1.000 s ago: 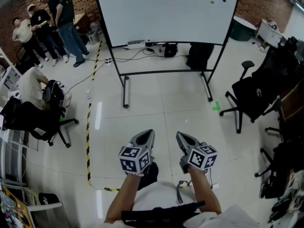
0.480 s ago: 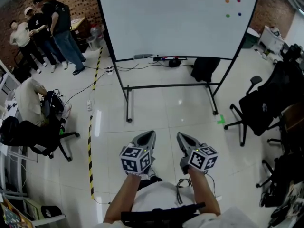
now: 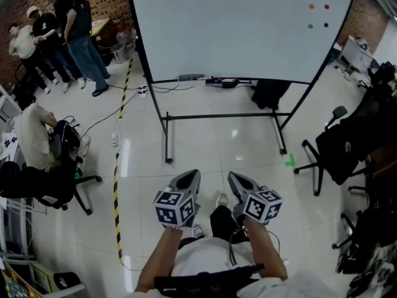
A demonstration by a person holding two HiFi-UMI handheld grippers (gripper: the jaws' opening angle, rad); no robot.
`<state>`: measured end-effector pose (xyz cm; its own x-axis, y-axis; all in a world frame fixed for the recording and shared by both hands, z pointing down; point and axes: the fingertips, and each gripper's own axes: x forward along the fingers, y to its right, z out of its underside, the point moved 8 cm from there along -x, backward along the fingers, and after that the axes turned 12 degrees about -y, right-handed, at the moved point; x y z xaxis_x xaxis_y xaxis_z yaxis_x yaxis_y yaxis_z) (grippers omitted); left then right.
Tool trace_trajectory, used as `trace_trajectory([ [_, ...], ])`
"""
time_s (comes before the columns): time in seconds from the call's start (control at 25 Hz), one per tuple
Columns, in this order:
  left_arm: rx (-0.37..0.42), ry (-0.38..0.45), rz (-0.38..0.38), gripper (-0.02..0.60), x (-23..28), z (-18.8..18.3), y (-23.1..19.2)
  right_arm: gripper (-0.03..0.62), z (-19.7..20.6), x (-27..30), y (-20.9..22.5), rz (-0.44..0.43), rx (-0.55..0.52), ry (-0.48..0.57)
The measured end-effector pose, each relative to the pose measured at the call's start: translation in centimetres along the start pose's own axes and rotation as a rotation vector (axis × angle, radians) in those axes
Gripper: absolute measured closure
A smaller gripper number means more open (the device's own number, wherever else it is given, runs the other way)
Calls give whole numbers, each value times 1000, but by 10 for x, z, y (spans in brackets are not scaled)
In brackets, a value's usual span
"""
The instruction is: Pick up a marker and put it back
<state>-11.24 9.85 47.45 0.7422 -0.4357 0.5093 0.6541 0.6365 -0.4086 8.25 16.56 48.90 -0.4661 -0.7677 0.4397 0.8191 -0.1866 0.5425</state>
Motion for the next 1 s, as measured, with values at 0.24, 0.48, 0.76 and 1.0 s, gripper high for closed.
trace_trajectory([
  [0.24,-5,-10,-11,584,37,-24,-26,585,-26,43,30,-17,17,-14],
  [0.48,-12,17,-54,584,78,-79,-66,584,-93,107,62,-64,-7,-5],
  [0.76,-35,39,-102,584,133,-147,-106,583,-179,177,98,-96,-44,-29],
  [1.0,-44,44,-120,584,177,-191,-132,577,-231,222,128,-95,-68,-63],
])
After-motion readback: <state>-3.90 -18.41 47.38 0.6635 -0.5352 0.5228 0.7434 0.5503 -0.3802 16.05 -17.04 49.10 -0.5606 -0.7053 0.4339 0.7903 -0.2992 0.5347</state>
